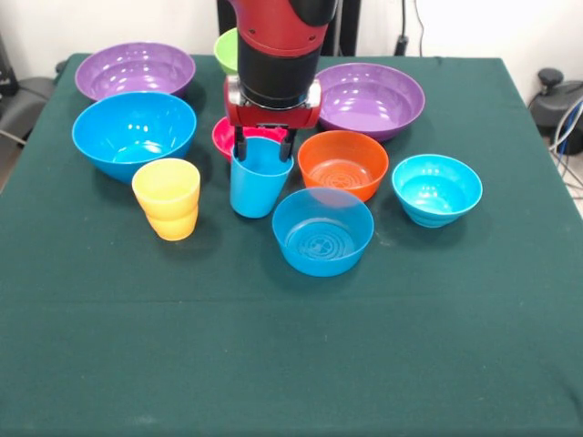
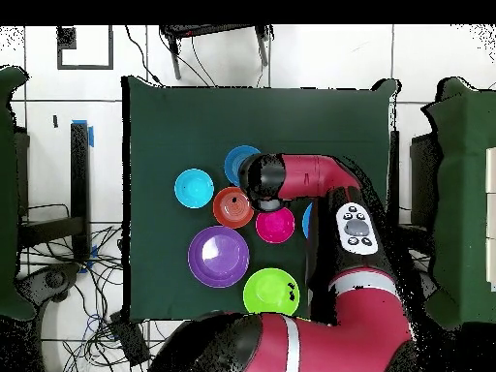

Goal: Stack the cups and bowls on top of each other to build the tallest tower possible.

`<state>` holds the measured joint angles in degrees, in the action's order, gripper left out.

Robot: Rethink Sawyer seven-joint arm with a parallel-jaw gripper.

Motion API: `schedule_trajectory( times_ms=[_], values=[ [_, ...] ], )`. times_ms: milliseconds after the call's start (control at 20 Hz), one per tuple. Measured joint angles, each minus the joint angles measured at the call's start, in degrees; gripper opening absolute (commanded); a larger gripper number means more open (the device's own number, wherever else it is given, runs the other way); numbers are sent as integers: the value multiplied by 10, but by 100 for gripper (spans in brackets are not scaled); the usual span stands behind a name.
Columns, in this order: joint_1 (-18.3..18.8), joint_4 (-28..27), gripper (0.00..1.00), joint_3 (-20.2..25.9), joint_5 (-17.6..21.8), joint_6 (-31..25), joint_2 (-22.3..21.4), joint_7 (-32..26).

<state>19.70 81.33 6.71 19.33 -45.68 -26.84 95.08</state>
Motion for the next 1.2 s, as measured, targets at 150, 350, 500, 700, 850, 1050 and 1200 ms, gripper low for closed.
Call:
schedule_trajectory(
  times_ms=[150, 350, 500, 700, 850, 1050, 1200],
  values=[
    [-1, 0, 100, 0, 0, 0, 0, 0],
    [-1, 0, 100, 0, 0, 0, 0, 0],
    [-1, 0, 100, 1, 4, 0, -1, 0],
    [-1, 0, 100, 1, 14, 0, -3, 0],
    [-1, 0, 100, 1, 20, 0, -5, 0],
    [-1, 0, 100, 2, 27, 0, -6, 0],
    [-1, -1, 100, 2, 31, 0, -6, 0]
  ],
)
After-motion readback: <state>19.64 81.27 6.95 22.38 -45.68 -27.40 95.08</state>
